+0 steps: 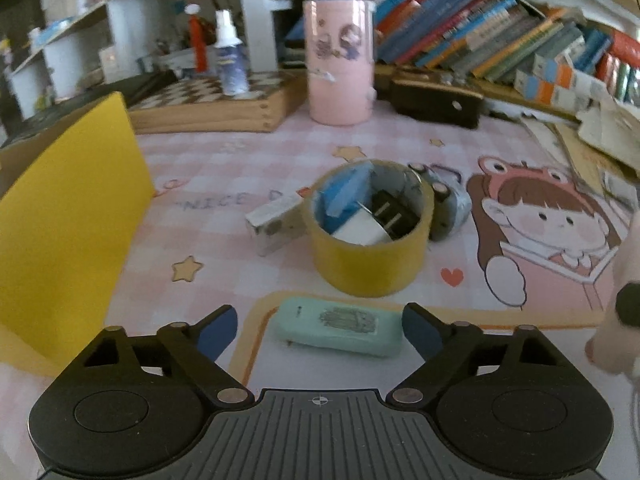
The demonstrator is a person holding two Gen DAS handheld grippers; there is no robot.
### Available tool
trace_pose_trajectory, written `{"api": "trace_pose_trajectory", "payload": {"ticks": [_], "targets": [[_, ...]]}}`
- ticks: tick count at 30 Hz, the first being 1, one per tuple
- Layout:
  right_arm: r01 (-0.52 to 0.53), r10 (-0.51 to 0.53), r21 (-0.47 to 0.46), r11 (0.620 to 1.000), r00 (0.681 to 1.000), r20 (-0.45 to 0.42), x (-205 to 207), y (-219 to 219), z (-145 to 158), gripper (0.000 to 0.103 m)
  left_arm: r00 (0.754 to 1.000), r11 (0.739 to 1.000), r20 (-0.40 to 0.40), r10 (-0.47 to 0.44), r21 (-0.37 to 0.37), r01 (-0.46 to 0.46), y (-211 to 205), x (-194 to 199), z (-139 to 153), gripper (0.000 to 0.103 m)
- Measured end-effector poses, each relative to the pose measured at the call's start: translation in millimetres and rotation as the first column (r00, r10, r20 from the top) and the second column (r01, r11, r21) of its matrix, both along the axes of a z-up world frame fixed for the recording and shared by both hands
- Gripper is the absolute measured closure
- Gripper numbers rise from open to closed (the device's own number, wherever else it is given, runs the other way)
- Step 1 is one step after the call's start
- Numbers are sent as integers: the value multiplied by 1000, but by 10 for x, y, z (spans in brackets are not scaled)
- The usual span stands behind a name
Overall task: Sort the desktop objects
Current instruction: 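Grasp the mint-green eraser with the left gripper while the right gripper holds the pig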
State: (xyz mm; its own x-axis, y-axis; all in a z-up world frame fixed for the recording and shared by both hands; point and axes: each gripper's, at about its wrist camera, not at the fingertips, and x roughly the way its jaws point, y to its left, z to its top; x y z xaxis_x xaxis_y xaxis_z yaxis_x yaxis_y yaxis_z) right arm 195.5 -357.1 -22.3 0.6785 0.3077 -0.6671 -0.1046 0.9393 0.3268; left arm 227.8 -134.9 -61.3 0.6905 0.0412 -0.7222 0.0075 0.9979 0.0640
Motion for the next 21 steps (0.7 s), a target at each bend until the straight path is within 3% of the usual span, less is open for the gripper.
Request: {"api": "trace_pose_trajectory", "payload": {"ticks": [6,11,21], "targets": [[9,-9,-6,1000,1000,-5,25,-18,-10,25,999,998,-2,-54,-22,54,15,21,-57,34],[0,0,-15,1000,1000,0,41,9,6,25,999,999,3,-45,0,45,0,-32,-18,34],[-79,79,-7,997,997,-1,54,195,20,25,995,995,83,52,-85,-45,158,-399,395,34]]}}
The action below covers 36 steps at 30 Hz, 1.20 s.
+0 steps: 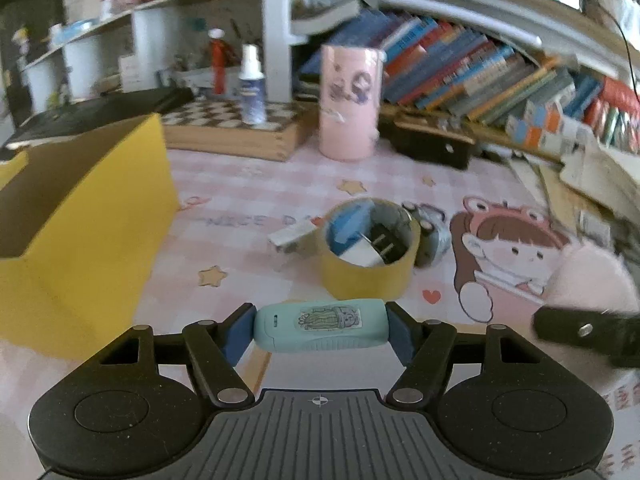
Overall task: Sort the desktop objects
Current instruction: 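Grasp the mint-green eraser with the left gripper while the right gripper holds the pig, then carry the pig and eraser in both grippers over the yellow box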
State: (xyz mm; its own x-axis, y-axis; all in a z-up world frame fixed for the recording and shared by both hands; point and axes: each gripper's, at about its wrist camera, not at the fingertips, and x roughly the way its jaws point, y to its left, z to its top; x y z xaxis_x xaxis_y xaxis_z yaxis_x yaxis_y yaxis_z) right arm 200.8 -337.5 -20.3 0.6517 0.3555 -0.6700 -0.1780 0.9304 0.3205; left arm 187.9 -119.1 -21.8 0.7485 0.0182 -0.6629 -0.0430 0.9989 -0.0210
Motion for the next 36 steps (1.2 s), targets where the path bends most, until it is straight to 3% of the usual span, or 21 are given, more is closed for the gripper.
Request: {"api": "trace_pose_trajectory", "payload": {"ticks": [7,13,22,36], "targets": [[-87,87,-13,996,996,5,-77,226,34,25,996,995,29,85,-49,-84,168,-350,156,34],[-118,118,-17,993,993,-10,-243,398,68,25,989,980,17,147,-135,-144,384,-677,178,34],[-100,100,-3,995,994,-36,-594,781,111,25,988,973,29,150,-183,-142,792,-1061,202,34],[-129,128,-15,991,990,-59,-1298,1848,153,25,989,969,33,146,-204,-136,1747,-1707,241,34]]}}
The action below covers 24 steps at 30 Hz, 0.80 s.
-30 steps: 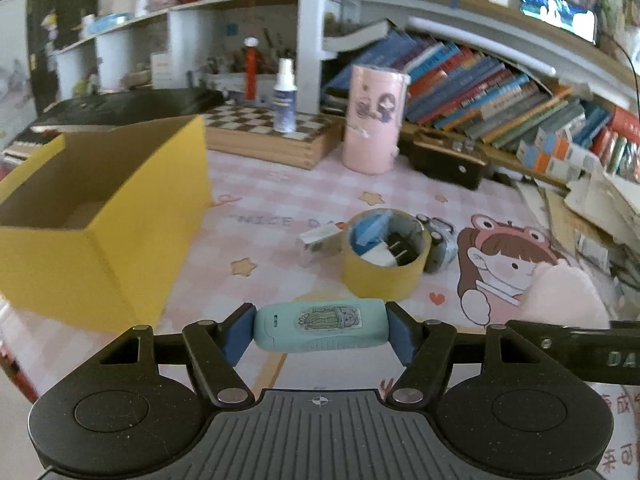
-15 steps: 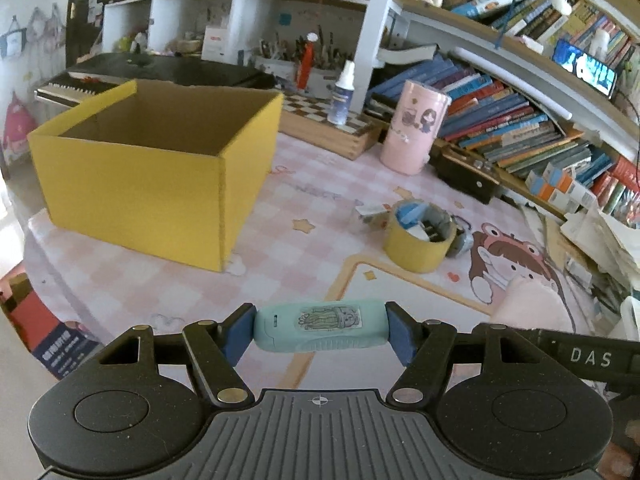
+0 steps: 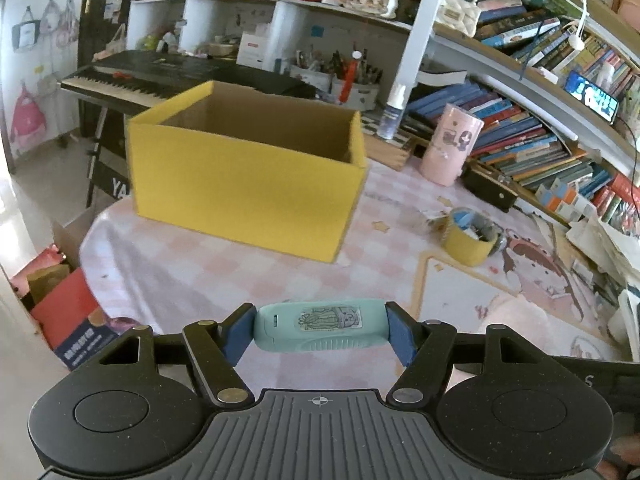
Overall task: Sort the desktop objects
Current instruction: 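Carry the pig and eraser in both grippers over the yellow box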
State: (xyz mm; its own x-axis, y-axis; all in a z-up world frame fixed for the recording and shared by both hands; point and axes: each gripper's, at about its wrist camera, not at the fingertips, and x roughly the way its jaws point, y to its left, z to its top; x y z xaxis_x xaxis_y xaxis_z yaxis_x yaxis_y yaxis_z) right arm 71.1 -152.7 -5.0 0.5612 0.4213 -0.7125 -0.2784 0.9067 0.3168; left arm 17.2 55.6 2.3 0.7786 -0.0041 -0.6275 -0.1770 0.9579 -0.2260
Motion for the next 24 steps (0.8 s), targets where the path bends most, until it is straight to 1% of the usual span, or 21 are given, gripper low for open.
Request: {"api": "trace_pose_trajectory", "payload": {"ticks": [6,14,24], "targets": [[-14,14,5,1000,1000,-11,-255,393,-50,25,1000,1000,-5,8,-2,-8,382,-244,-34,34],[-46,46,7,999,999,4,-493,823,-38,25,999,1000,19,27,-2,-27,752,-484,-15,34],[-93,94,-18,995,995,39,-628,1121,63,25,997,998,49,58,-19,-57,994,-617,23,34]]}}
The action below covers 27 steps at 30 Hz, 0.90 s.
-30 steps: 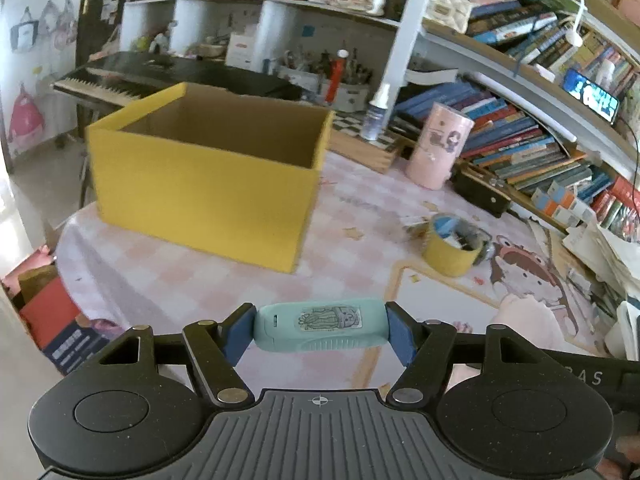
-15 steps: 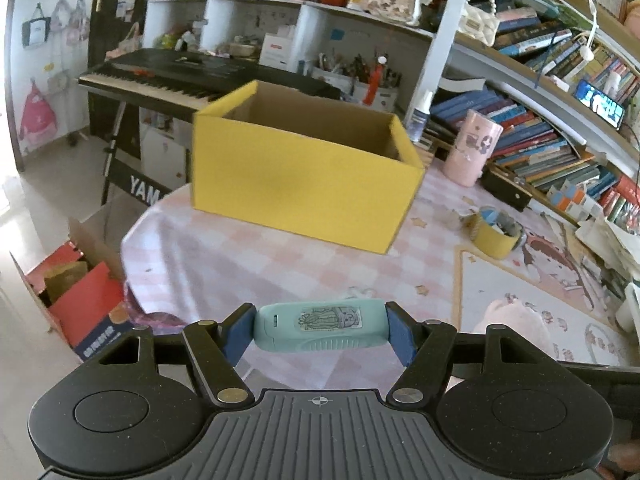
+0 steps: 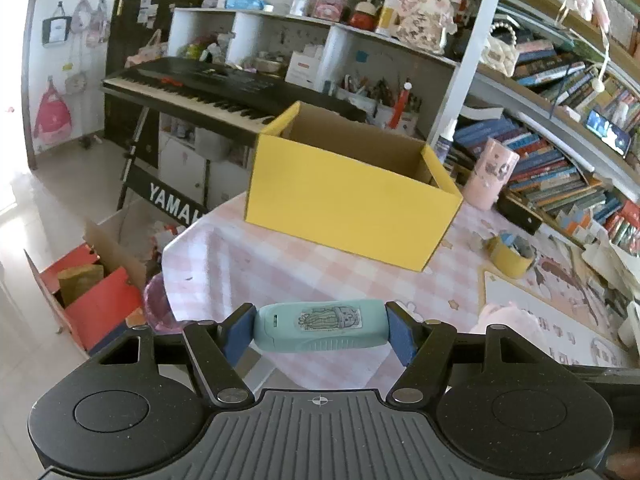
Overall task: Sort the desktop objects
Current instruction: 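Carry the pig and eraser in both grippers over the yellow box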
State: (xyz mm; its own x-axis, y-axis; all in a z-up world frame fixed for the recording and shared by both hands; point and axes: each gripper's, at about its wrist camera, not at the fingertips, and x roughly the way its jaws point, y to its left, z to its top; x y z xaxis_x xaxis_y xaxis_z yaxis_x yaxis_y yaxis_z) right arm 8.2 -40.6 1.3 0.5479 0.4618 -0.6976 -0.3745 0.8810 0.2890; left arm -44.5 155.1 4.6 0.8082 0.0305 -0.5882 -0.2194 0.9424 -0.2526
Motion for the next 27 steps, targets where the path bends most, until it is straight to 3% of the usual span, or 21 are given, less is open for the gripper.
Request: {"api": "trace_pose_trajectory", "payload": {"ticks": [27], "targets": [[-42,43,-16,999,997,61,160,364,167,25,999,1000,52,16,7,-17,310,161,113,34]]}}
